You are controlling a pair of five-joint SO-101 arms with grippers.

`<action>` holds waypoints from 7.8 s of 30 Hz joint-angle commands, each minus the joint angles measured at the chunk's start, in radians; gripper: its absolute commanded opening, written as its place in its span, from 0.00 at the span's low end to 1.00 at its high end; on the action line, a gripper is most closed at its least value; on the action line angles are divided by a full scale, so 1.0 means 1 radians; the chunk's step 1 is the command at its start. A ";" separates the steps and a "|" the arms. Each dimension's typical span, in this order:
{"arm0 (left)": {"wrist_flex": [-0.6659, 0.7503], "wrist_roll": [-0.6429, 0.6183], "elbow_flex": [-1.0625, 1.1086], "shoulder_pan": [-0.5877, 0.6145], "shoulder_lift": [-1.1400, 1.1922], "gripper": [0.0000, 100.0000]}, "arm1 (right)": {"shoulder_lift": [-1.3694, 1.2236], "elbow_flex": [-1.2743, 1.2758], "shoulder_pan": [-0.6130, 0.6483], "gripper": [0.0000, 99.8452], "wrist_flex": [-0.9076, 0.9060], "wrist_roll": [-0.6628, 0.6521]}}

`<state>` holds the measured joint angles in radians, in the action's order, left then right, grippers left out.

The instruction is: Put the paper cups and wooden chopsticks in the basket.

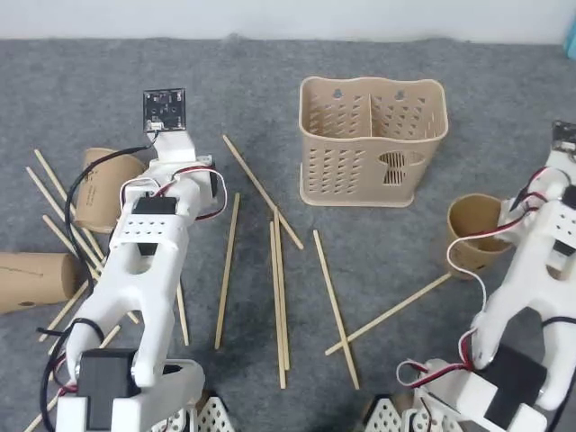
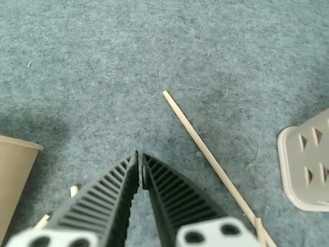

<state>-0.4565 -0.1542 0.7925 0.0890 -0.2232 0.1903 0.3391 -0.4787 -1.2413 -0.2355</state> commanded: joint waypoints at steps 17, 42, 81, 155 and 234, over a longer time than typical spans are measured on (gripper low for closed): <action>0.031 0.011 -0.004 -0.002 -0.005 0.01 | 0.050 -0.951 0.165 0.01 -0.280 0.192; 0.077 0.012 0.002 -0.008 -0.003 0.01 | -0.223 -1.043 0.467 0.01 -0.231 0.193; 0.080 0.068 0.019 -0.009 -0.003 0.01 | -0.194 -1.226 0.294 0.21 -0.558 0.155; 0.080 0.068 0.033 -0.008 -0.011 0.01 | -0.239 -0.591 -0.763 0.04 -0.552 -1.338; 0.080 0.069 0.033 -0.009 -0.006 0.01 | -0.213 -1.343 0.332 0.01 -0.446 0.078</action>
<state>-0.3982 -0.0974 0.8324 0.0890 -0.2232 -0.0736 -0.9528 -0.2286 -1.7246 -0.1680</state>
